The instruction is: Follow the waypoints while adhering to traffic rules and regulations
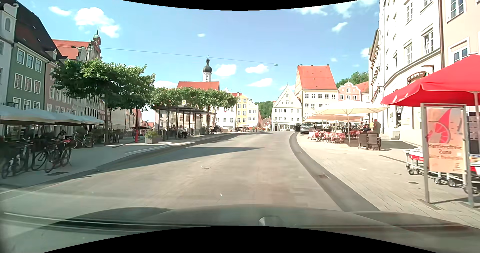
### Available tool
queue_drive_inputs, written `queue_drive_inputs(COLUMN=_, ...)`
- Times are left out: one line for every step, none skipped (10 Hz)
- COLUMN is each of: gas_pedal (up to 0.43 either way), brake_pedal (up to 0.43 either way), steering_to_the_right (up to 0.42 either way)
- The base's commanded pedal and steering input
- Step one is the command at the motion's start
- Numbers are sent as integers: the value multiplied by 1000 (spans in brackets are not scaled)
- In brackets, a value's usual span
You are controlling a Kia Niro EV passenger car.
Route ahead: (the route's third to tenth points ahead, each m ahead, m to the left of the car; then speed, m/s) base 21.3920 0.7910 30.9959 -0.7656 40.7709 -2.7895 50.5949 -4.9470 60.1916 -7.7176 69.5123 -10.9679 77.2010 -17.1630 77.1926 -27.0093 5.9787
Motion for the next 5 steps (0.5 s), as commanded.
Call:
queue_drive_inputs(gas_pedal=110, brake_pedal=6, steering_to_the_right=14)
queue_drive_inputs(gas_pedal=110, brake_pedal=6, steering_to_the_right=14)
queue_drive_inputs(gas_pedal=87, brake_pedal=6, steering_to_the_right=14)
queue_drive_inputs(gas_pedal=67, brake_pedal=6, steering_to_the_right=16)
queue_drive_inputs(gas_pedal=67, brake_pedal=6, steering_to_the_right=20)
